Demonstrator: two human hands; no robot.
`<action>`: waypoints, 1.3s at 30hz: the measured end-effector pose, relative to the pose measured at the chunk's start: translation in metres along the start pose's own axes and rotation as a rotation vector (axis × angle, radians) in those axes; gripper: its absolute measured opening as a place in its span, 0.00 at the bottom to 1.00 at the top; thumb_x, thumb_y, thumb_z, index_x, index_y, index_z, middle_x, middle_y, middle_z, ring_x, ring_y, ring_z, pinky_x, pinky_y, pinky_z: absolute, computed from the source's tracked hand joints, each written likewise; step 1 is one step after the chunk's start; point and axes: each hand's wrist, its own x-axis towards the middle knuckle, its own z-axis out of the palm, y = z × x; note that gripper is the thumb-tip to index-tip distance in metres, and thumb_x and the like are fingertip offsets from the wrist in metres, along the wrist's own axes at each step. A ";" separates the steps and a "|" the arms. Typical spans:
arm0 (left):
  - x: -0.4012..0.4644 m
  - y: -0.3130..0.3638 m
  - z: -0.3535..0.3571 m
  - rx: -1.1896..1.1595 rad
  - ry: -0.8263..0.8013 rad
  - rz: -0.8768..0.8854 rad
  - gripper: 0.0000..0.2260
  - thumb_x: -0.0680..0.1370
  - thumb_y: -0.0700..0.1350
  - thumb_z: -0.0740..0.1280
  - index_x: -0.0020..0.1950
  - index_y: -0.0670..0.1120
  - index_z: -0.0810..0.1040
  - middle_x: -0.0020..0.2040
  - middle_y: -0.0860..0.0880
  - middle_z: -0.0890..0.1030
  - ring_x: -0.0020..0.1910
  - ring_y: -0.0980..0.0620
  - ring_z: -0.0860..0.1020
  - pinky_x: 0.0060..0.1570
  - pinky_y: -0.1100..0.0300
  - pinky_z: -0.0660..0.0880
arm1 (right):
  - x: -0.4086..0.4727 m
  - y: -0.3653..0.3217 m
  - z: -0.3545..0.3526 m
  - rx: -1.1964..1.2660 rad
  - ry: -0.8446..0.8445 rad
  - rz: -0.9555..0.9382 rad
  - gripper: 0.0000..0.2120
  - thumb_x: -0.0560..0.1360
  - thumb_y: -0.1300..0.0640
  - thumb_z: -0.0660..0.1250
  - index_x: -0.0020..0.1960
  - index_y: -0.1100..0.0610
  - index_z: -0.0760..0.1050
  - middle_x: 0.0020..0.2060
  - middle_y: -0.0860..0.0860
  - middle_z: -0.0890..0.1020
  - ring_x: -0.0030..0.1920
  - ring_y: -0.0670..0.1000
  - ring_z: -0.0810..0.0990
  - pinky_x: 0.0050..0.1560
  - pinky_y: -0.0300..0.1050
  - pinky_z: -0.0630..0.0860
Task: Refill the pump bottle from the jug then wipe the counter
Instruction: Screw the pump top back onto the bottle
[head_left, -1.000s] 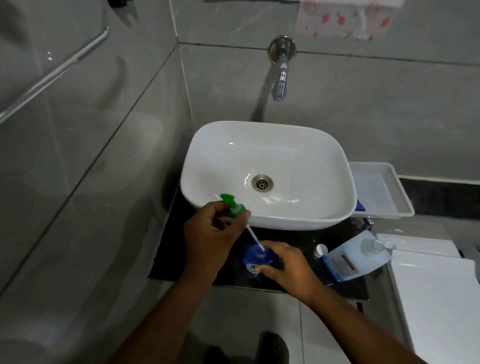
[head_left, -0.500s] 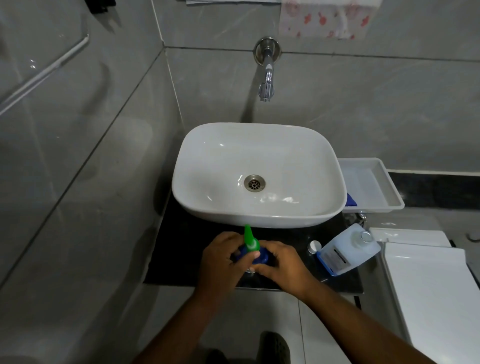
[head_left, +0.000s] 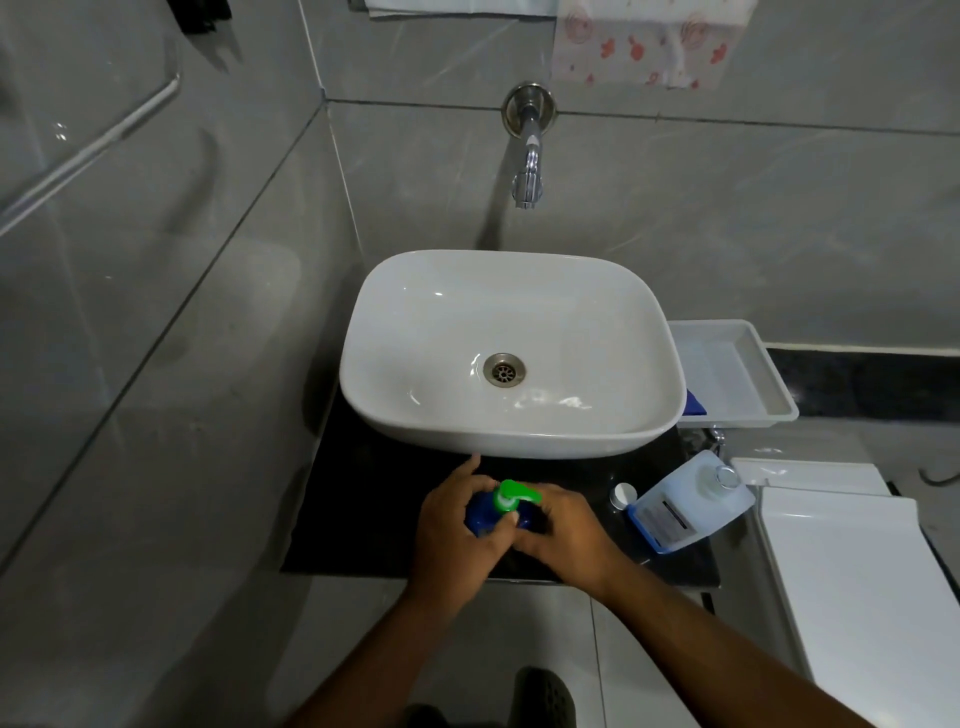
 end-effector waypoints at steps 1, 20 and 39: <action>0.000 -0.002 -0.001 -0.003 -0.032 0.023 0.20 0.68 0.40 0.74 0.59 0.49 0.78 0.67 0.57 0.70 0.65 0.56 0.73 0.57 0.75 0.68 | 0.000 0.000 0.000 0.001 -0.008 -0.003 0.19 0.70 0.53 0.74 0.60 0.51 0.77 0.50 0.50 0.81 0.49 0.45 0.79 0.51 0.41 0.77; 0.001 -0.009 0.012 -0.017 0.017 -0.009 0.20 0.69 0.38 0.73 0.61 0.45 0.78 0.73 0.55 0.59 0.72 0.51 0.65 0.56 0.81 0.62 | 0.001 -0.002 -0.001 -0.006 0.002 -0.025 0.22 0.70 0.52 0.73 0.62 0.50 0.75 0.49 0.50 0.81 0.49 0.45 0.79 0.50 0.47 0.77; 0.000 0.001 0.015 -0.024 0.033 0.021 0.20 0.67 0.36 0.73 0.58 0.47 0.79 0.74 0.48 0.64 0.71 0.52 0.66 0.58 0.78 0.63 | -0.001 -0.005 -0.002 -0.008 0.002 -0.041 0.16 0.70 0.54 0.73 0.57 0.52 0.78 0.45 0.51 0.81 0.47 0.47 0.79 0.47 0.51 0.77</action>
